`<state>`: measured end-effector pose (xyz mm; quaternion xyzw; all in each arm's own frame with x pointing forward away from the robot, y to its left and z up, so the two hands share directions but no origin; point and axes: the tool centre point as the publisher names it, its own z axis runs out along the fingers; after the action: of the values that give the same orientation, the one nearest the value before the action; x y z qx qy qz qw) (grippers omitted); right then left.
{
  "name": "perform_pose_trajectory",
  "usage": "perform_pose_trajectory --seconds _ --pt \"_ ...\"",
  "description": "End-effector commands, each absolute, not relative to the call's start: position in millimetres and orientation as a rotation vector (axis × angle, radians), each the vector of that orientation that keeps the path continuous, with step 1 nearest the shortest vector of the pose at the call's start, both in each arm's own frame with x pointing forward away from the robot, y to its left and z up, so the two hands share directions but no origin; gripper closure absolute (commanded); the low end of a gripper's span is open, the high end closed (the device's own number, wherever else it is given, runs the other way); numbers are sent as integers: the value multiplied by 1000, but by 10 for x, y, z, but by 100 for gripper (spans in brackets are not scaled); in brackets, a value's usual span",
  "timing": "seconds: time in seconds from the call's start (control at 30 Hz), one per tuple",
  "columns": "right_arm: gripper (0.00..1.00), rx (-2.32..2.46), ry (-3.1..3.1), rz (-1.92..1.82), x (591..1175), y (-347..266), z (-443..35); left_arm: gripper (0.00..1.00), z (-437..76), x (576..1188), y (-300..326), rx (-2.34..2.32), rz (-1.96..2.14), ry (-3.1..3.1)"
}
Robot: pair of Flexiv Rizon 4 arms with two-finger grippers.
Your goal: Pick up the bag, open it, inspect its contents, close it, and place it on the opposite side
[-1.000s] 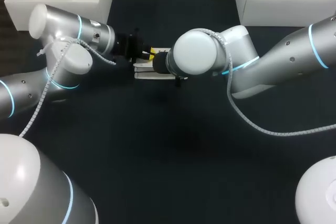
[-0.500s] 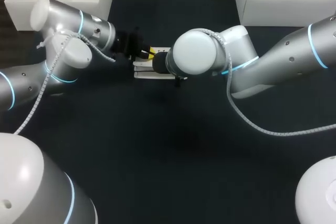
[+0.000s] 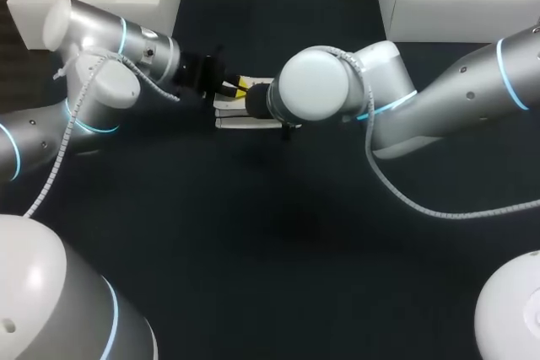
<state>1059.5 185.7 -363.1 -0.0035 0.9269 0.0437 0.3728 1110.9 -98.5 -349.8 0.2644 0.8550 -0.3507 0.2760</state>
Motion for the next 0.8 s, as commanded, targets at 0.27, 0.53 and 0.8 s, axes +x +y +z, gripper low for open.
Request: perform_pose_trajectory --seconds 0.27,0.53,0.8 --pt "100 -7 2373 112 10609 1862 -3649 94 -3494 11191 -1184 704 -954 2284" --pt "100 -7 2373 112 10609 1862 -3649 100 -3517 11204 -1125 710 -967 2273" --pt "100 -7 2373 112 10609 1862 -3649 100 -3503 11072 -972 724 -972 2265"
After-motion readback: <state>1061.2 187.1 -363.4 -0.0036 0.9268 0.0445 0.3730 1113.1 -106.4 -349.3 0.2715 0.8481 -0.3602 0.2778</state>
